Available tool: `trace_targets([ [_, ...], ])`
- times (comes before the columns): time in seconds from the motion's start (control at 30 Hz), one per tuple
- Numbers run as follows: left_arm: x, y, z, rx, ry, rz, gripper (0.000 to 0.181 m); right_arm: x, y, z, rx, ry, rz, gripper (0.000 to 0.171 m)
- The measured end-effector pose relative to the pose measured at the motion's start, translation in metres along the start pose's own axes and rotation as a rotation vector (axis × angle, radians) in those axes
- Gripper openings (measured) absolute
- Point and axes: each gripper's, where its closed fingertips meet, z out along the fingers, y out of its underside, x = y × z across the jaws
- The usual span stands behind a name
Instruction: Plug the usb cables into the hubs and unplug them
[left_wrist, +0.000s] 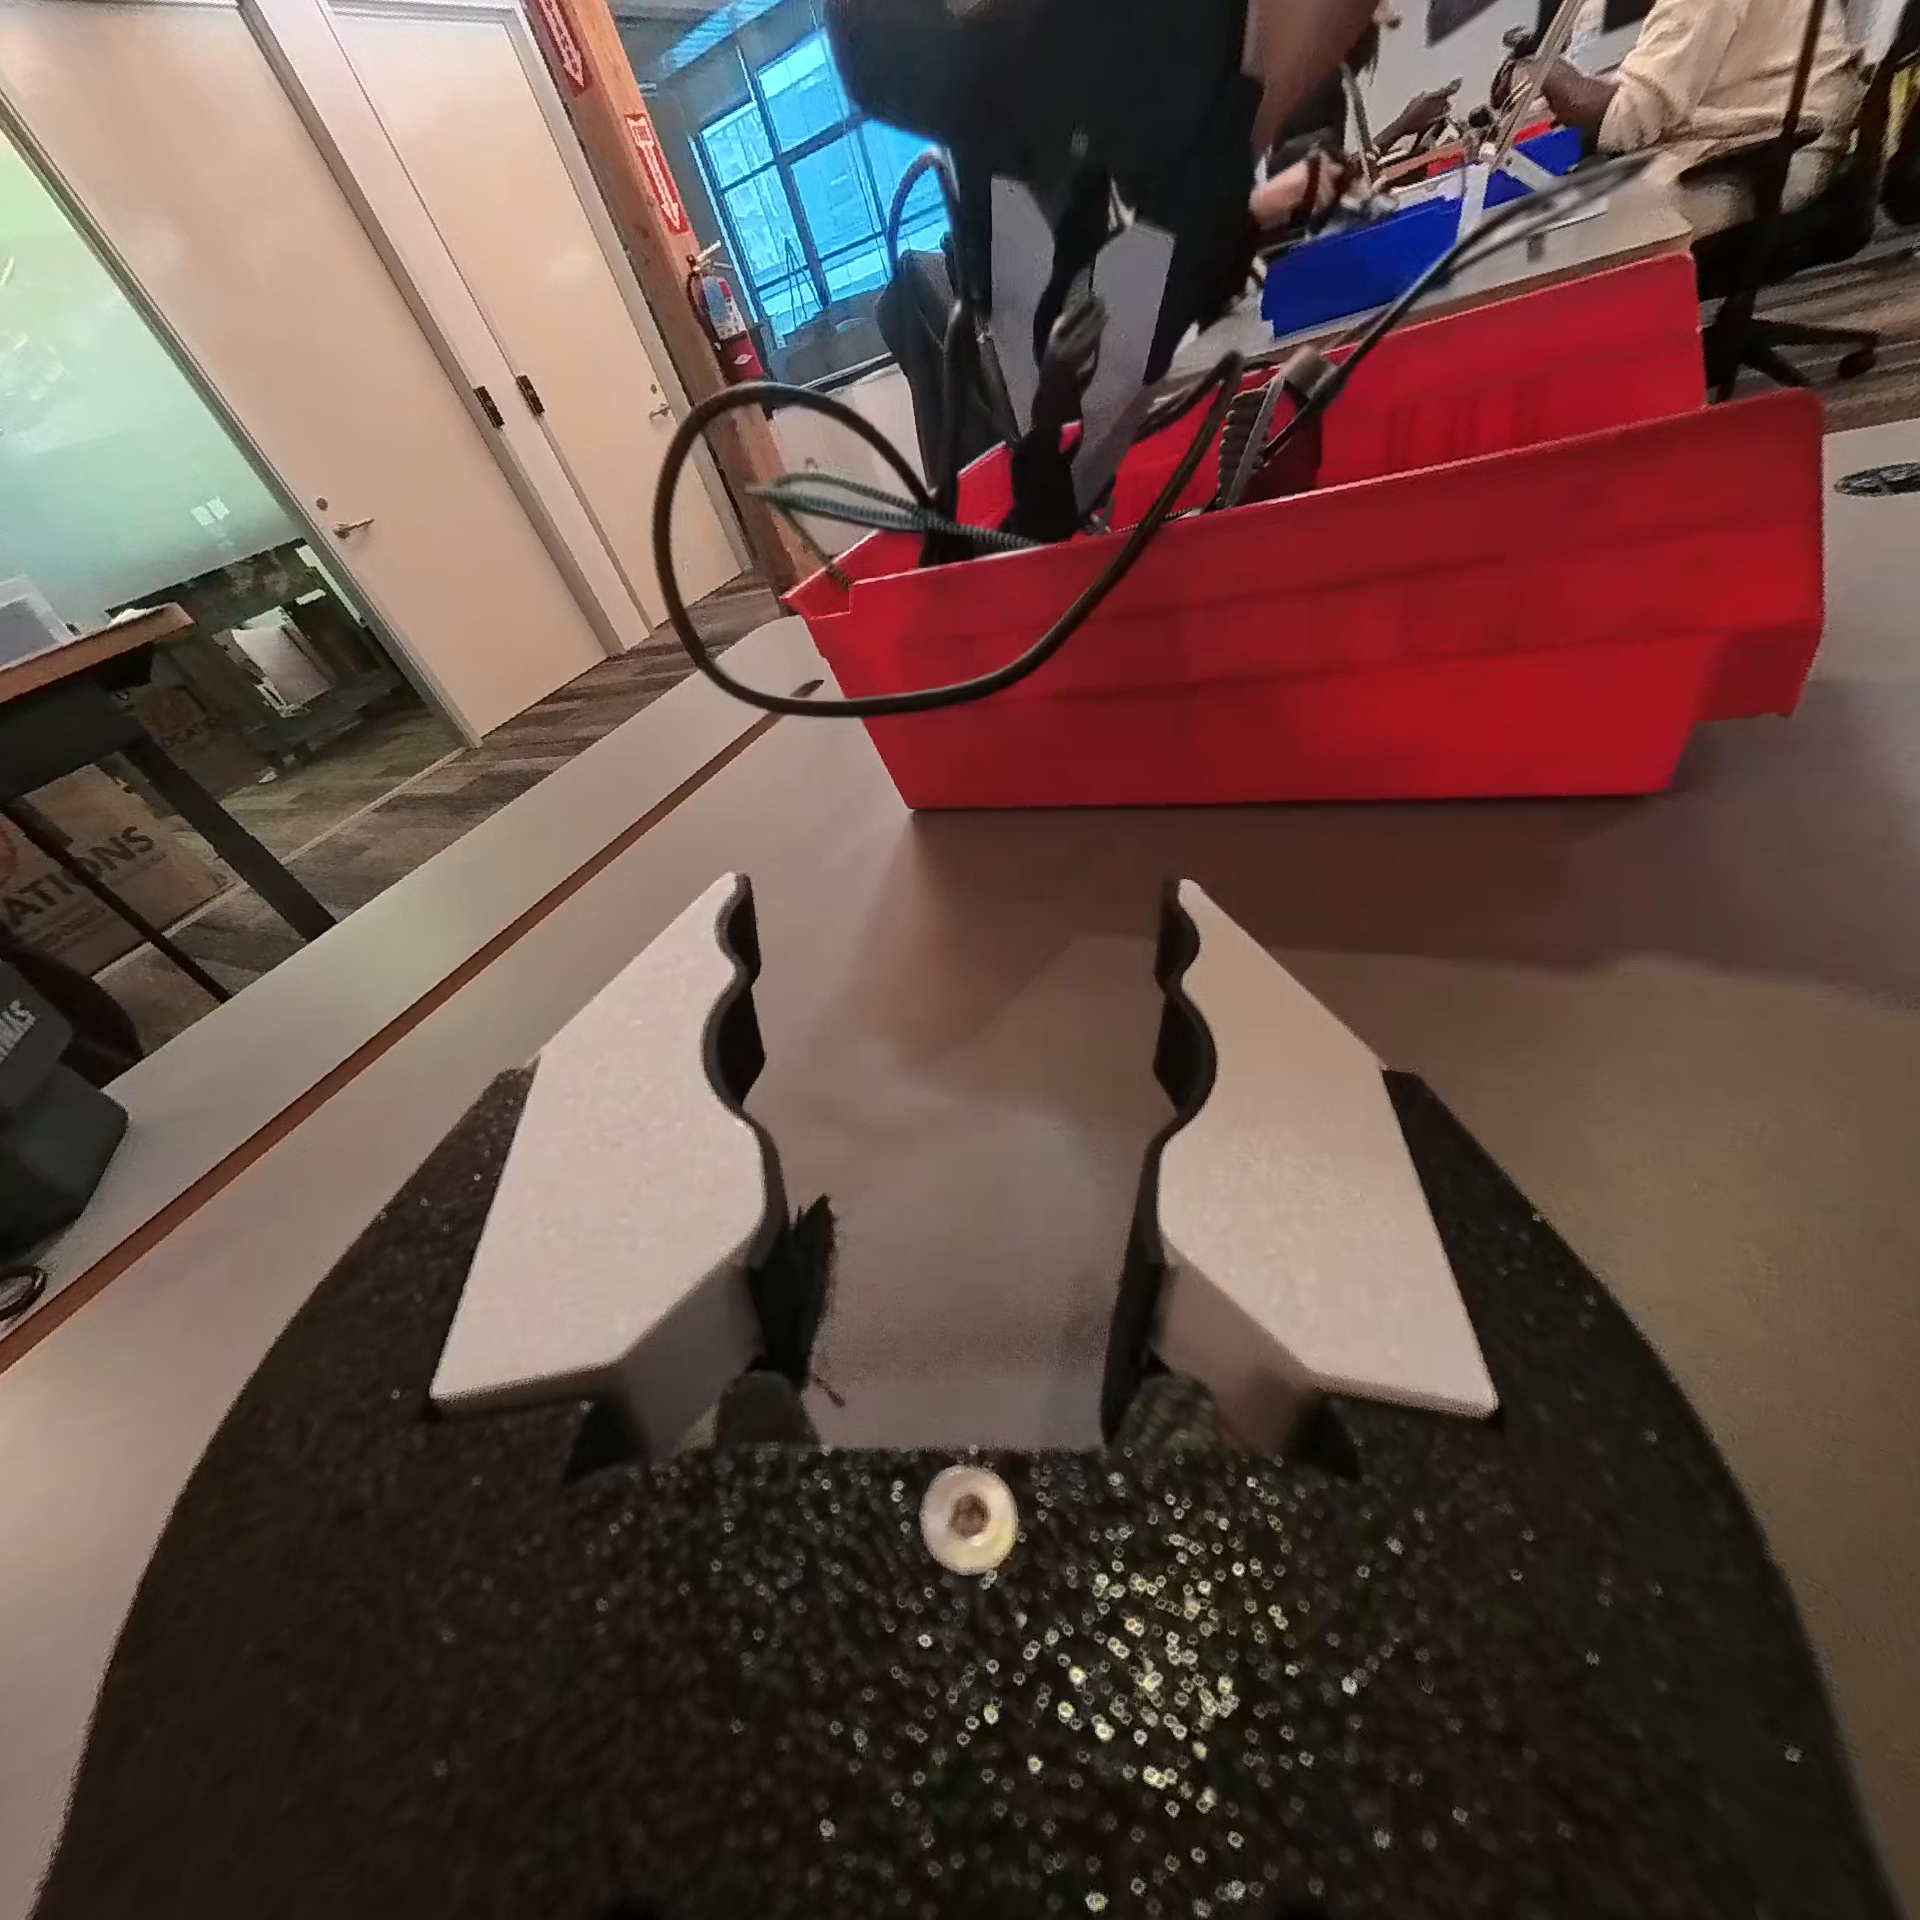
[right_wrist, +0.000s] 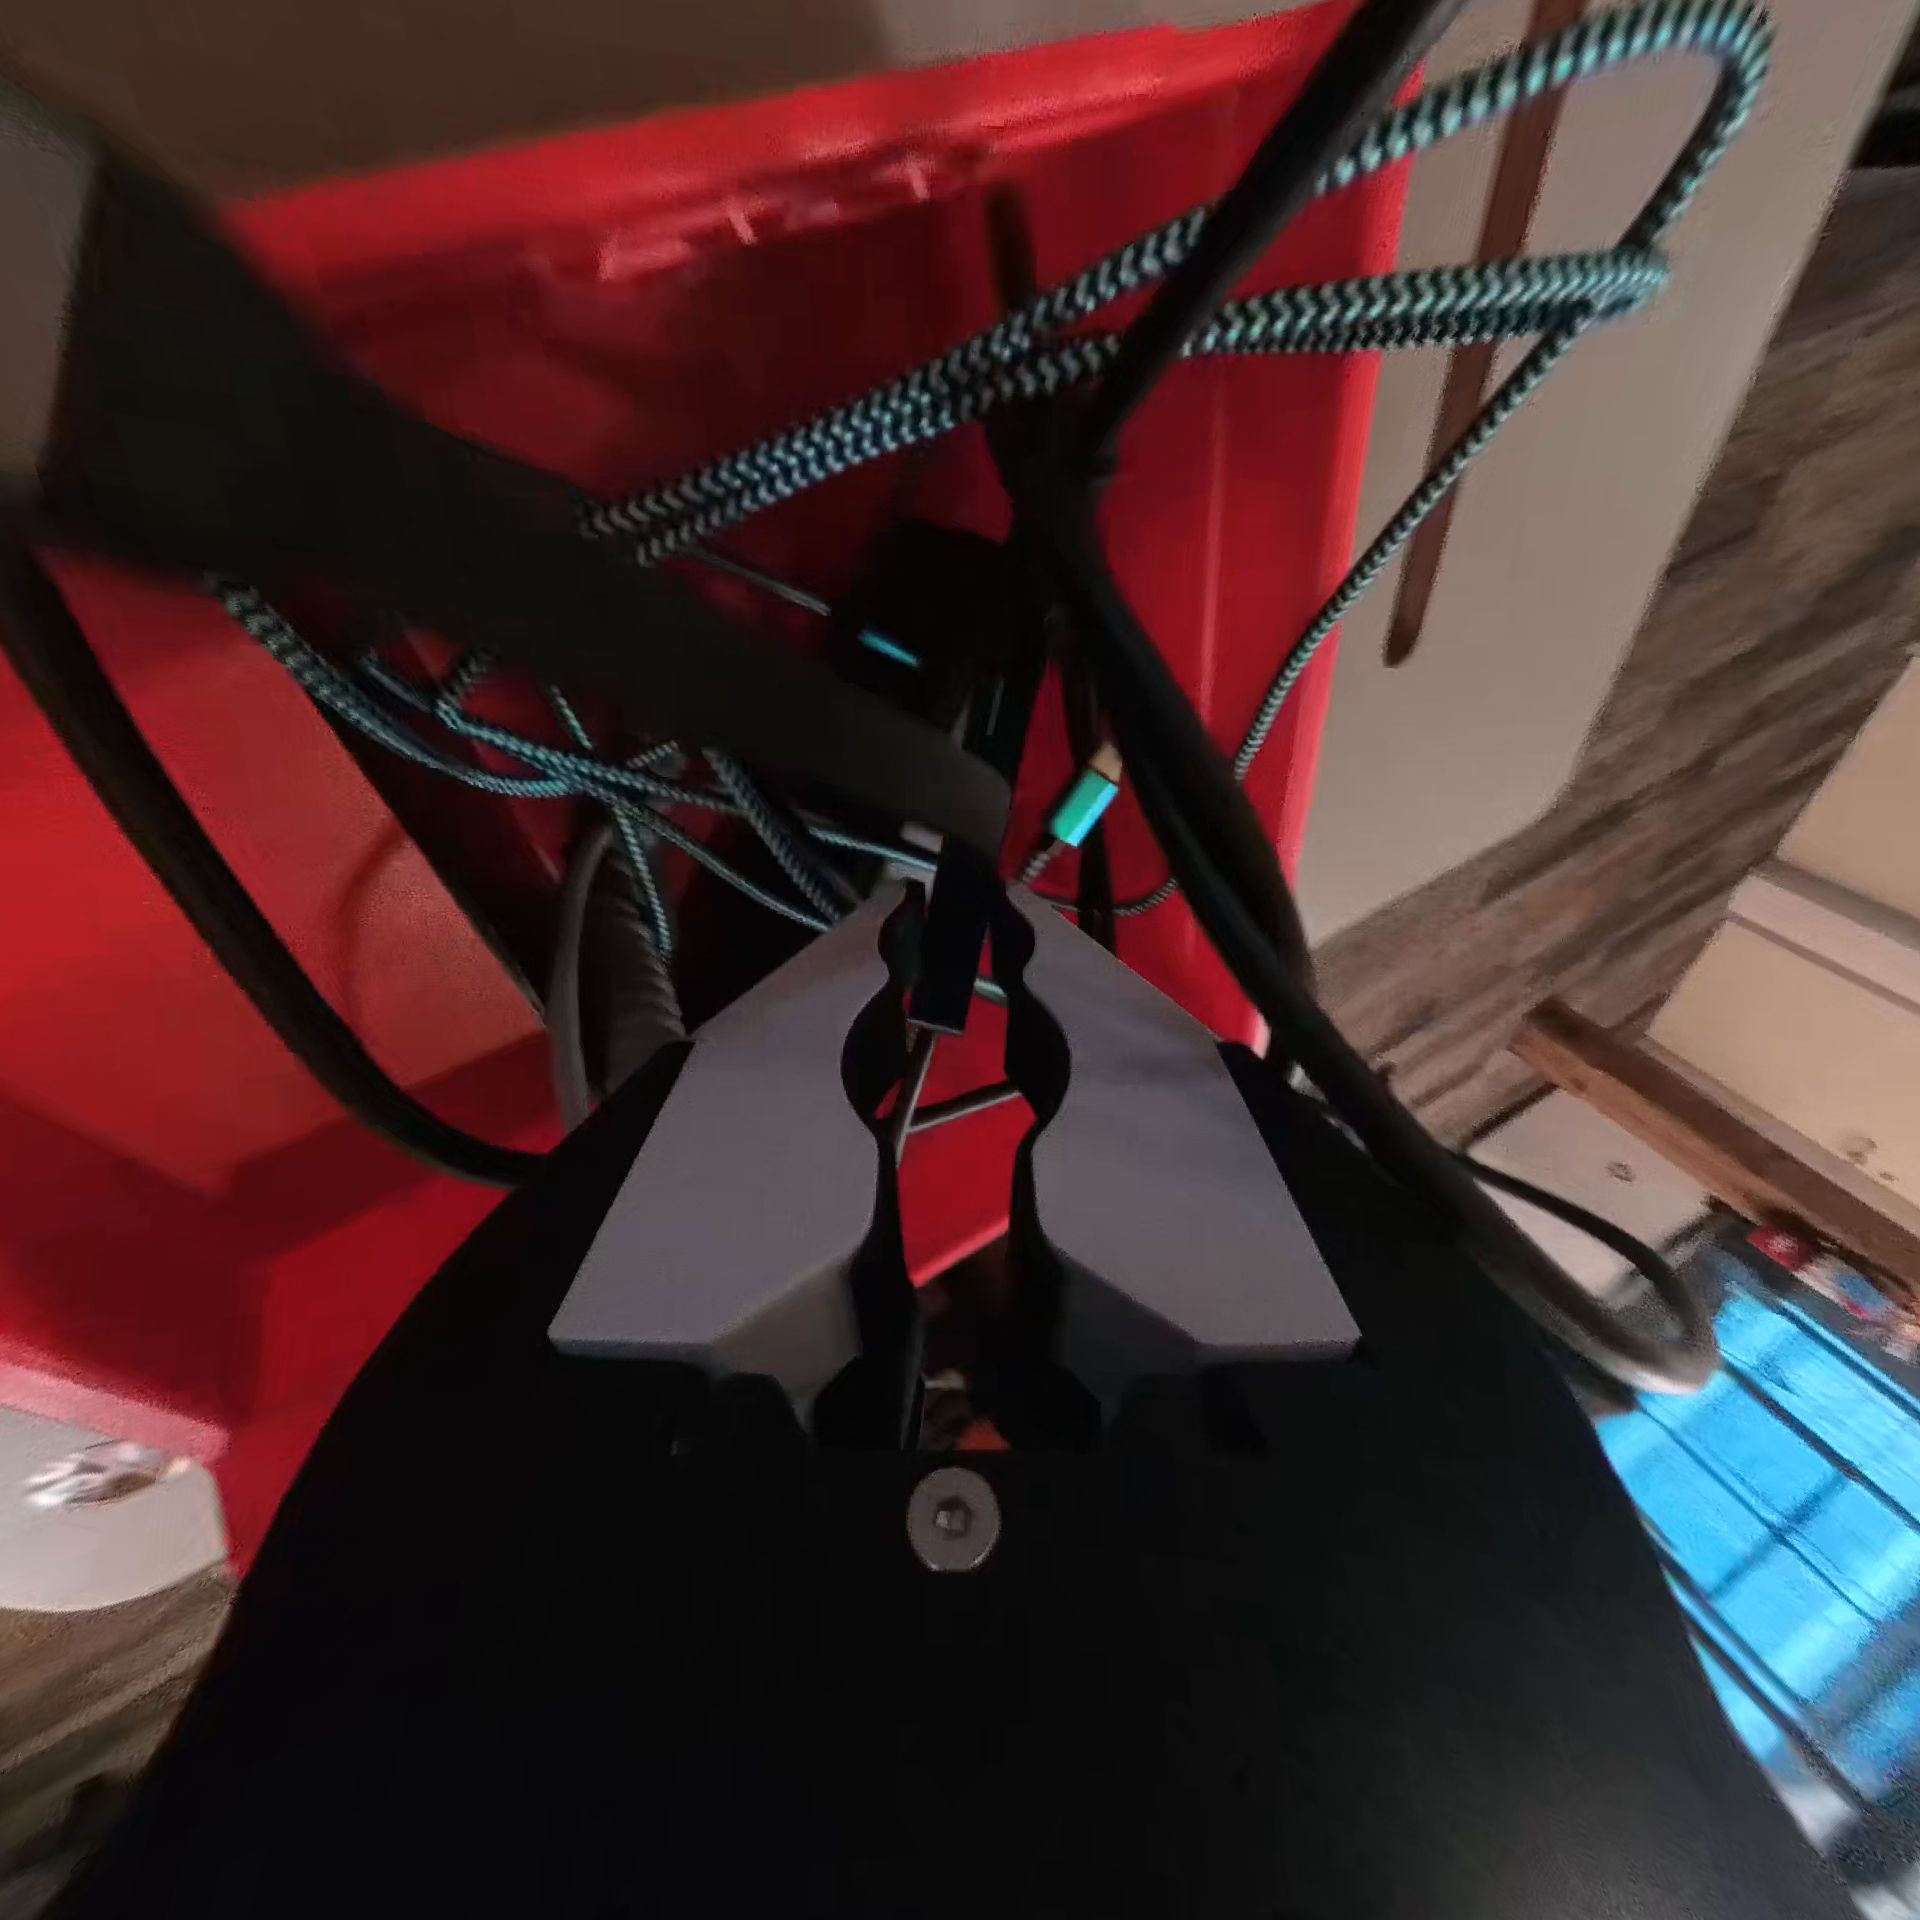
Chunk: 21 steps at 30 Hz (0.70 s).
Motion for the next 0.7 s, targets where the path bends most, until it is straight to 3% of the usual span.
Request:
trace_targets([
  [0.3,-0.001,0.000,-0.001,0.004,0.001,-0.004,0.075,-0.009,-0.006,0.003,0.017,-0.120,0.164,0.017],
  [0.43,-0.002,0.000,-0.001,0.007,0.000,-0.011,0.075,0.002,-0.012,-0.033,0.099,-0.123,0.289,0.043],
  [0.7,-0.004,0.000,-0.001,0.012,-0.007,-0.021,0.076,0.018,0.003,-0.123,0.342,0.054,0.455,0.059],
])
